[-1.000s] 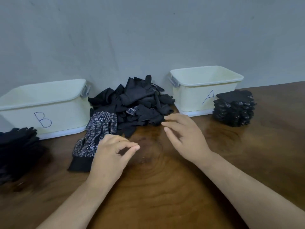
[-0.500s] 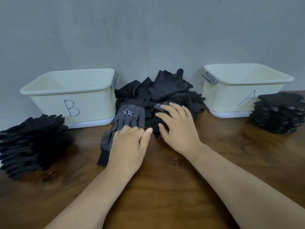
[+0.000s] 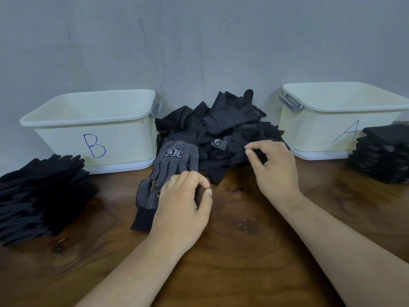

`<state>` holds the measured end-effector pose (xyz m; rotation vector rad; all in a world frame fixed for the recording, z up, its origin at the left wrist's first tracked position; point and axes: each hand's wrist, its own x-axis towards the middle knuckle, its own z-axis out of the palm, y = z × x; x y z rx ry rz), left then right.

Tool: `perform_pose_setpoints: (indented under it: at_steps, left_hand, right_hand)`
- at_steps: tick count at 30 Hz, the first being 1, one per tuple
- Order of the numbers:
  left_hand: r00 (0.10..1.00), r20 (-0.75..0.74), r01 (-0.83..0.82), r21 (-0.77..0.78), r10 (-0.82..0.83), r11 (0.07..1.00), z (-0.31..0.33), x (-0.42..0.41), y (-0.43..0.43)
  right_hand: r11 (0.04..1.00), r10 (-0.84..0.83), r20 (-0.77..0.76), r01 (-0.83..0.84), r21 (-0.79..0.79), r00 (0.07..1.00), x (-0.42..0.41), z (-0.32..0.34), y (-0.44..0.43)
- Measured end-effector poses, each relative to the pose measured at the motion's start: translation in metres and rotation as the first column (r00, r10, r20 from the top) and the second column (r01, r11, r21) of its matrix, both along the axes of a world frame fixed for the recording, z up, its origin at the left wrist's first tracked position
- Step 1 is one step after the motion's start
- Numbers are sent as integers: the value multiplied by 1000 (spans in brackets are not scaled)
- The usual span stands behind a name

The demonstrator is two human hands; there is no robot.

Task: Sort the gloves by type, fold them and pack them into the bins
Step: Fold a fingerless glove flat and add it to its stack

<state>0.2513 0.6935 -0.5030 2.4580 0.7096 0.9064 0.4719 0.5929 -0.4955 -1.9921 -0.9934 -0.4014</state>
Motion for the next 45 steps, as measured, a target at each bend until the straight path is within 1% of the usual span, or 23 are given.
perform_pose_setpoints:
  at_steps: [3, 5, 8, 10, 13, 15, 17, 19, 20, 22, 24, 26, 28, 30, 31, 33, 35, 36, 38, 39, 40, 41, 45]
  left_hand:
    - [999, 20, 25, 10, -25, 1000, 3, -2, -3]
    - [998, 33, 56, -12, -56, 998, 4, -3, -5]
    - [993, 47, 113, -29, -111, 993, 4, -6, -7]
    - [989, 46, 140, -62, -137, 988, 2, -5, -8]
    - [987, 40, 160, -115, -156, 980, 0, -5, -10]
    - [984, 43, 177, -108, -173, 978, -1, -7, -11]
    - [975, -9, 221, -78, -222, 972, 0, -7, -12]
    - [957, -96, 274, -19, -274, 962, -1, -5, -12]
    - [950, -133, 288, 9, -284, 958, -2, -3, -11]
    - [947, -154, 293, 51, -282, 955, -5, -1, -10]
    - [952, -124, 288, 37, -281, 957, -6, -1, -9]
    - [960, -78, 271, 8, -269, 963, -4, -1, -9]
    - [967, -18, 254, -3, -254, 967, 0, -2, -11]
    - [968, 95, 239, -79, -231, 968, 6, -4, -15]
    - [963, 166, 240, -154, -214, 958, 8, -5, -18]
    - [942, 288, 255, -288, -170, 923, 14, -7, -24]
    - [906, 407, 268, -335, -118, 903, 19, -9, -29]
    - [884, 459, 273, -359, -86, 892, 21, -9, -31]
    - [859, 512, 258, -409, -14, 875, 24, -11, -35]
    - [857, 516, 250, -436, 12, 865, 25, -11, -36]
    - [860, 509, 241, -471, 39, 848, 25, -11, -36]
    - [871, 486, 220, -510, 68, 831, 24, -10, -35]
    - [929, 320, 41, -588, 186, 808, 11, -5, -19]
  right_hand:
    - [994, 94, -12, -93, 58, 995, -10, 5, -9]
    - [989, 144, 14, -144, 25, 990, -20, 6, -19]
    - [971, 239, -11, -239, -17, 971, -37, 3, -41]
    - [939, 332, -68, -337, -75, 941, -43, -2, -57]
    - [847, 471, -153, -494, -197, 869, -45, -7, -75]
    - [811, 515, -186, -545, -212, 837, -42, -5, -78]
    - [833, 499, -177, -526, -171, 848, -36, 0, -77]
    - [882, 428, -166, -451, -140, 889, -26, 2, -77]
    - [895, 391, -179, -419, -155, 903, -21, 2, -78]
    - [880, 355, -243, -410, -238, 903, -11, -2, -80]
    - [835, 366, -278, -445, -323, 888, -4, -7, -80]
    - [810, 395, -245, -461, -363, 886, -2, -7, -79]
    - [811, 422, -179, -458, -365, 889, -3, -5, -80]
    - [816, 434, -190, -473, -332, 881, -8, -1, -81]
    - [819, 443, -251, -502, -279, 861, -11, 1, -81]
    - [813, 484, -431, -574, -100, 761, -21, 10, -82]
    - [805, 526, -544, -589, 71, 654, -32, 17, -82]
    - [797, 540, -587, -590, 128, 602, -38, 20, -81]
    - [758, 570, -664, -621, 199, 483, -47, 23, -81]
    - [742, 574, -689, -637, 210, 442, -50, 25, -80]
    - [734, 568, -702, -650, 196, 429, -51, 25, -80]
    - [741, 547, -706, -653, 157, 450, -51, 25, -79]
    - [811, 429, -650, -584, -29, 627, -49, 26, -82]
